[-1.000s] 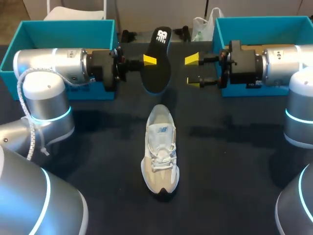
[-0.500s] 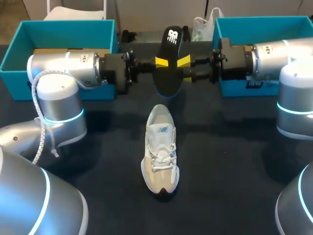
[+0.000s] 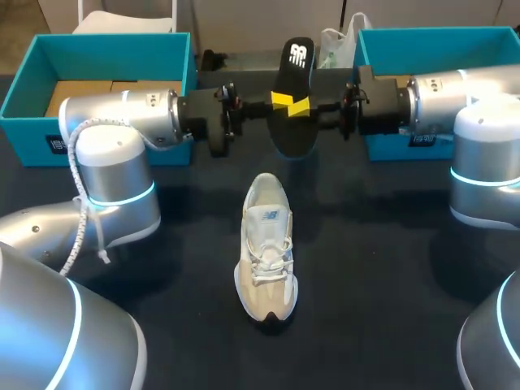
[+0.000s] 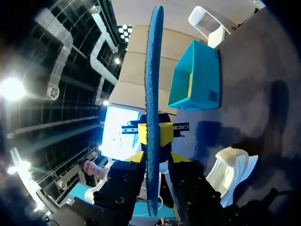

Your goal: Take the shoe out of the shoebox, open the shoe tongue, remove and reinsert the insole, then place the shoe into the shoebox

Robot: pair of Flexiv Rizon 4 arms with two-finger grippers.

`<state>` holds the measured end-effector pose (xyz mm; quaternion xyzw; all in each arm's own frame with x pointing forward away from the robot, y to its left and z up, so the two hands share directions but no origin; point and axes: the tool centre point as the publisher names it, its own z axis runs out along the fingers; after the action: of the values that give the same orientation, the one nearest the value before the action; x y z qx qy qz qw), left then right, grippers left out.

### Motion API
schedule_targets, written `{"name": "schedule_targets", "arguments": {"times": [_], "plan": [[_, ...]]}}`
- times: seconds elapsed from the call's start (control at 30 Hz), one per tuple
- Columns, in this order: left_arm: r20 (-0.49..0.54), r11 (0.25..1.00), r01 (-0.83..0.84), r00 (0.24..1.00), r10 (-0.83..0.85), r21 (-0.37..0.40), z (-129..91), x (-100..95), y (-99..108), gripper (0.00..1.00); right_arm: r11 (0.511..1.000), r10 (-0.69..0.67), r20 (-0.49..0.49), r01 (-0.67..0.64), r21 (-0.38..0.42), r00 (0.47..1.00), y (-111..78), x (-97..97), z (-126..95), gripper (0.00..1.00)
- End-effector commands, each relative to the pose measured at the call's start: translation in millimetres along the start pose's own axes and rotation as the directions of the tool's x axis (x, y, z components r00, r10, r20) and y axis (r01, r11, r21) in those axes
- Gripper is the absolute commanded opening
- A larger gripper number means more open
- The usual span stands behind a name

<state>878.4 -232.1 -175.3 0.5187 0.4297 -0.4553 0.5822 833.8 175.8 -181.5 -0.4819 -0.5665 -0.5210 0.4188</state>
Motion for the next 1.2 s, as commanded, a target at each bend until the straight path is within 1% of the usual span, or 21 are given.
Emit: {"name": "schedule_targets", "arguments": {"times": [0.03, 0.07, 0.2, 0.4, 0.43, 0.47, 0.6, 0.67, 0.7, 0.73, 0.77, 0.9, 1.0, 1.2], "plan": [[0.006, 1.000, -0.007, 1.000, 0.007, -0.005, 5, 1.6, 1, 0.00, 1.000, 0.001, 0.002, -0.001, 0.003, 1.000, 1.6, -0.3, 2, 0.26], [0.006, 1.000, -0.009, 1.000, 0.009, -0.005, 4, 1.5, 2, 0.00, 1.000, 0.001, 0.002, -0.001, 0.003, 1.000, 1.3, 0.0, 1, 0.21], [0.002, 1.000, -0.009, 1.000, 0.009, -0.009, 3, 3.2, 3, 0.00, 1.000, 0.001, 0.001, -0.001, 0.005, 1.000, 1.0, 0.3, 1, 0.18], [-0.001, 1.000, -0.009, 1.000, 0.009, -0.011, 2, 3.8, 3, 0.00, 1.000, 0.001, -0.002, -0.001, 0.010, 1.000, 1.6, -0.1, 2, 0.10], [0.000, 1.000, -0.008, 1.000, 0.008, -0.011, 2, 3.8, 3, 0.00, 1.000, 0.001, -0.002, -0.001, 0.011, 1.000, 1.9, -0.2, 2, 0.07], [0.000, 1.000, -0.007, 1.000, 0.007, -0.012, 2, 3.8, 3, 0.00, 1.000, 0.000, -0.002, 0.000, 0.011, 1.000, 2.3, -0.4, 2, 0.00], [0.004, 1.000, -0.005, 1.000, 0.005, -0.012, 1, 2.4, 1, 0.00, 1.000, -0.002, -0.003, 0.002, 0.010, 1.000, 3.5, -0.9, 3, 0.00], [0.015, 1.000, 0.009, 1.000, -0.009, 0.009, 1, 1.1, -1, 0.00, 1.000, -0.005, -0.003, 0.005, 0.009, 1.000, 4.0, -1.2, 4, 0.00], [0.015, 1.000, 0.007, 1.000, -0.007, 0.007, 0, 0.8, -2, 0.00, 1.000, -0.006, -0.003, 0.006, 0.009, 1.000, 4.1, -1.5, 4, 0.00], [0.015, 1.000, 0.010, 1.000, -0.010, 0.007, 0, -0.2, -2, 0.26, 1.000, -0.007, -0.003, 0.007, 0.010, 1.000, 4.0, -2.3, 4, 0.00], [0.015, 1.000, 0.013, 1.000, -0.013, 0.011, -1, -1.4, -3, 0.99, 1.000, -0.011, 0.000, 0.011, 0.011, 1.000, 3.8, -3.2, 4, 0.00], [0.016, 1.000, 0.012, 1.000, -0.012, 0.006, -8, -4.4, 0, 1.00, 0.999, -0.032, 0.006, 0.032, 0.003, 0.999, 2.9, -6.3, 4, 0.00], [-0.005, 1.000, 0.028, 1.000, -0.028, 0.004, -18, -4.8, 0, 1.00, 0.998, -0.056, 0.012, 0.056, -0.007, 0.998, 2.2, -11.6, 3, 0.00], [-0.049, 0.991, 0.131, 0.990, -0.131, -0.005, -41, -9.4, -4, 1.00, 0.989, -0.138, 0.017, 0.139, -0.043, 0.990, 2.2, -18.2, 2, 0.00]]}}
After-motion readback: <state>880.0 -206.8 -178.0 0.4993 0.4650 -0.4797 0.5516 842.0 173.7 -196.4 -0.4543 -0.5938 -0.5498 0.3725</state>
